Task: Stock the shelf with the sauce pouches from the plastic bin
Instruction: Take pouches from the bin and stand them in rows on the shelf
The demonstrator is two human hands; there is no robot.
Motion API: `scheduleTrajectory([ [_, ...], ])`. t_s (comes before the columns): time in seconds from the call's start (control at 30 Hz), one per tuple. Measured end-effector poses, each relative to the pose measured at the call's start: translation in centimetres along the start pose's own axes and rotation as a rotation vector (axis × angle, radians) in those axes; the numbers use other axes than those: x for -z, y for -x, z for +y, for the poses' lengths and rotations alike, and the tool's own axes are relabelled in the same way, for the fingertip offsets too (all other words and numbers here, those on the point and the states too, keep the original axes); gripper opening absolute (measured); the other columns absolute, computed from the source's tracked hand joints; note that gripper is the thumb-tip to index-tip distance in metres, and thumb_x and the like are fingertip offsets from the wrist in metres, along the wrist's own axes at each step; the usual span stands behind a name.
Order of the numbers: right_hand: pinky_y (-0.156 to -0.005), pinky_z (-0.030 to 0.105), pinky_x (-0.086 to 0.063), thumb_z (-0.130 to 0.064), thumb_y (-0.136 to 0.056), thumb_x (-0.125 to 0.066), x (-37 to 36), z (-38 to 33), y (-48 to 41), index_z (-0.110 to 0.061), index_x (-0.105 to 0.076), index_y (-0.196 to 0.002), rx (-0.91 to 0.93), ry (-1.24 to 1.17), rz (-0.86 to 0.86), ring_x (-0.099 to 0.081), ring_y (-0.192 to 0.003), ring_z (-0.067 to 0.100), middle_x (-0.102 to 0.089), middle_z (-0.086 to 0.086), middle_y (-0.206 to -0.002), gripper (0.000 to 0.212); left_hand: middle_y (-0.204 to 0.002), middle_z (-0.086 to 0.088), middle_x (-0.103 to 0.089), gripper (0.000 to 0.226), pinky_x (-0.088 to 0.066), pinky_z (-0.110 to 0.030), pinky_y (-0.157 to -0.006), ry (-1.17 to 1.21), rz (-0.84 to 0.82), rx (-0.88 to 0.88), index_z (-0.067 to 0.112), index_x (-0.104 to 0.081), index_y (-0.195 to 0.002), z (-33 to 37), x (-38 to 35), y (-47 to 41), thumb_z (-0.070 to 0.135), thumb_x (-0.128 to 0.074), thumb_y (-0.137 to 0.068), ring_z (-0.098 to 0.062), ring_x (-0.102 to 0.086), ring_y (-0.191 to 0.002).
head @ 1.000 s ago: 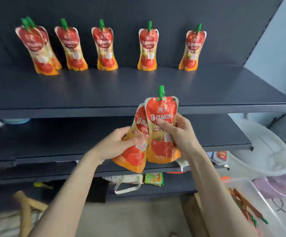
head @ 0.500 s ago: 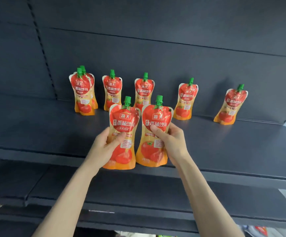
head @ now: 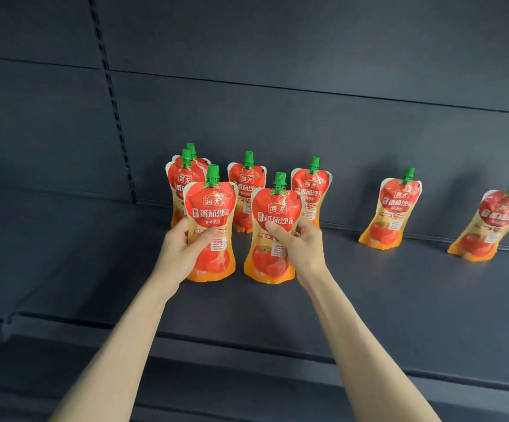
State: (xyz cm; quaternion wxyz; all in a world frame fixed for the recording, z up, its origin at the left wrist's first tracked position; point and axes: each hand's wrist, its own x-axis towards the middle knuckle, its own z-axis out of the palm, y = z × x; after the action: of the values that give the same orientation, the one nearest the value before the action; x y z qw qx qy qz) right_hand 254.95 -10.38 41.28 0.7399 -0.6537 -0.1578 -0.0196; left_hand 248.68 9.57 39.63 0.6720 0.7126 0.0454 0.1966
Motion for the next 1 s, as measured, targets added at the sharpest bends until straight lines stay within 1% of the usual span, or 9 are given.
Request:
scheduleTrajectory([
  [0.17, -0.064, 0.015, -0.053, -0.018, -0.082, -0.072, -3.5, 1.4, -1.8, -0.026, -0.068, -0.097, 0.025, 0.059, 0.059, -0.070, -0.087, 0.004, -0.074, -0.017, -0.087, 0.018, -0.100, 0.020, -0.070, 0.026, -0.051, -0.012, -0.065, -0.043, -0.064, 0.010, 0.043, -0.062, -0.096, -1.2, 3.2, -3.4, 0.048, -0.069, -0.071, 0.000, -0.065, -0.096],
  [0.3, -0.064, 0.013, -0.053, -0.017, -0.083, -0.071, -5.9, 2.3, -3.3, -0.024, -0.066, -0.101, 0.020, 0.074, 0.099, -0.069, -0.087, 0.002, -0.072, -0.015, -0.091, 0.020, -0.102, 0.017, -0.070, 0.031, -0.053, -0.025, -0.076, -0.036, -0.099, 0.019, 0.043, -0.063, -0.098, -1.9, 5.5, -5.7, 0.050, -0.070, -0.069, -0.005, -0.065, -0.098],
  [0.43, -0.064, 0.013, -0.053, -0.016, -0.084, -0.070, -7.2, 2.5, -4.9, -0.019, -0.064, -0.106, 0.010, 0.100, 0.108, -0.069, -0.084, 0.000, -0.070, -0.011, -0.094, 0.023, -0.099, 0.021, -0.070, 0.031, -0.051, -0.024, -0.075, -0.023, -0.130, 0.033, 0.045, -0.062, -0.095, -2.3, 6.5, -7.3, 0.051, -0.071, -0.066, -0.003, -0.065, -0.097],
  [0.57, -0.067, 0.010, -0.051, -0.013, -0.084, -0.070, -6.7, 3.3, -5.2, -0.024, -0.058, -0.108, 0.000, 0.198, 0.077, -0.067, -0.090, 0.000, -0.067, -0.011, -0.100, 0.029, -0.107, 0.014, -0.070, 0.041, -0.052, -0.027, -0.081, 0.025, -0.182, 0.062, 0.038, -0.063, -0.105, -3.4, 7.1, -7.6, 0.048, -0.073, -0.067, -0.008, -0.064, -0.103],
  [0.67, -0.084, 0.021, -0.053, -0.009, -0.083, -0.069, -6.2, 5.2, -4.3, -0.018, -0.048, -0.120, -0.039, 0.281, 0.043, -0.061, -0.106, 0.012, -0.063, -0.001, -0.115, 0.043, -0.108, 0.010, -0.070, 0.055, -0.052, -0.030, -0.084, 0.011, -0.275, 0.104, 0.033, -0.062, -0.111, -4.2, 8.0, -7.4, 0.045, -0.079, -0.060, -0.010, -0.065, -0.103],
  [0.77, -0.099, 0.035, -0.047, -0.013, -0.085, -0.068, -6.1, 6.4, -3.6, -0.015, -0.047, -0.126, -0.069, 0.373, 0.050, -0.056, -0.116, 0.019, -0.058, 0.006, -0.126, 0.047, -0.111, 0.007, -0.068, 0.055, -0.052, -0.033, -0.087, -0.093, -0.292, 0.122, 0.027, -0.057, -0.119, -4.8, 8.3, -7.4, 0.029, -0.080, -0.069, -0.013, -0.063, -0.104],
  [0.83, -0.096, 0.028, -0.046, -0.017, -0.085, -0.069, -6.1, 6.6, -3.5, -0.014, -0.047, -0.128, -0.051, 0.428, 0.078, -0.055, -0.115, 0.017, -0.057, 0.004, -0.127, 0.049, -0.108, 0.009, -0.067, 0.049, -0.053, -0.027, -0.081, -0.111, -0.248, 0.084, 0.029, -0.057, -0.115, -5.1, 8.2, -7.4, 0.019, -0.079, -0.073, -0.010, -0.064, -0.101],
  [0.93, -0.078, 0.007, -0.044, -0.020, -0.084, -0.070, -6.3, 6.7, -3.7, -0.014, -0.045, -0.127, -0.031, 0.476, 0.120, -0.054, -0.105, 0.006, -0.057, -0.006, -0.119, 0.050, -0.106, 0.012, -0.066, 0.043, -0.053, -0.022, -0.077, -0.119, -0.209, 0.022, 0.031, -0.055, -0.107, -5.3, 8.1, -7.6, 0.014, -0.078, -0.074, -0.007, -0.064, -0.098],
  [1.0, -0.071, 0.003, -0.043, -0.021, -0.084, -0.070, -6.5, 6.8, -3.8, -0.014, -0.044, -0.125, -0.026, 0.497, 0.128, -0.053, -0.101, 0.003, -0.056, -0.008, -0.115, 0.049, -0.106, 0.011, -0.066, 0.041, -0.052, -0.023, -0.077, -0.128, -0.191, -0.004, 0.030, -0.055, -0.104, -5.6, 8.2, -7.8, 0.016, -0.078, -0.074, -0.009, -0.064, -0.099],
])
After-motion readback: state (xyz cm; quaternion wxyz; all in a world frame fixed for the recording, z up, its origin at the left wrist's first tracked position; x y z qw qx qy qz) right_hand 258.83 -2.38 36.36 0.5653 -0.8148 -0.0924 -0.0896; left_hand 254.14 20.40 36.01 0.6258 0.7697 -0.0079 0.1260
